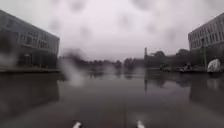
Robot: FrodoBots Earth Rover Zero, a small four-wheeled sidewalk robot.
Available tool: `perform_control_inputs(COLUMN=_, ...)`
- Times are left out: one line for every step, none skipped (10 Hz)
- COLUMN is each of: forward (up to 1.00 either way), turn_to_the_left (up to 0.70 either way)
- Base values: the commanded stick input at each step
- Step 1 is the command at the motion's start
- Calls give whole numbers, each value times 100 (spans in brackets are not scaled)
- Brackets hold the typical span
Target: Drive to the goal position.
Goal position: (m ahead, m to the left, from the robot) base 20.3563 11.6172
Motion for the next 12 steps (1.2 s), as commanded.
perform_control_inputs(forward=70, turn_to_the_left=-13)
perform_control_inputs(forward=70, turn_to_the_left=-12)
perform_control_inputs(forward=70, turn_to_the_left=-10)
perform_control_inputs(forward=70, turn_to_the_left=-10)
perform_control_inputs(forward=69, turn_to_the_left=-11)
perform_control_inputs(forward=70, turn_to_the_left=-12)
perform_control_inputs(forward=70, turn_to_the_left=-13)
perform_control_inputs(forward=70, turn_to_the_left=-13)
perform_control_inputs(forward=70, turn_to_the_left=-13)
perform_control_inputs(forward=70, turn_to_the_left=-13)
perform_control_inputs(forward=70, turn_to_the_left=-12)
perform_control_inputs(forward=70, turn_to_the_left=0)
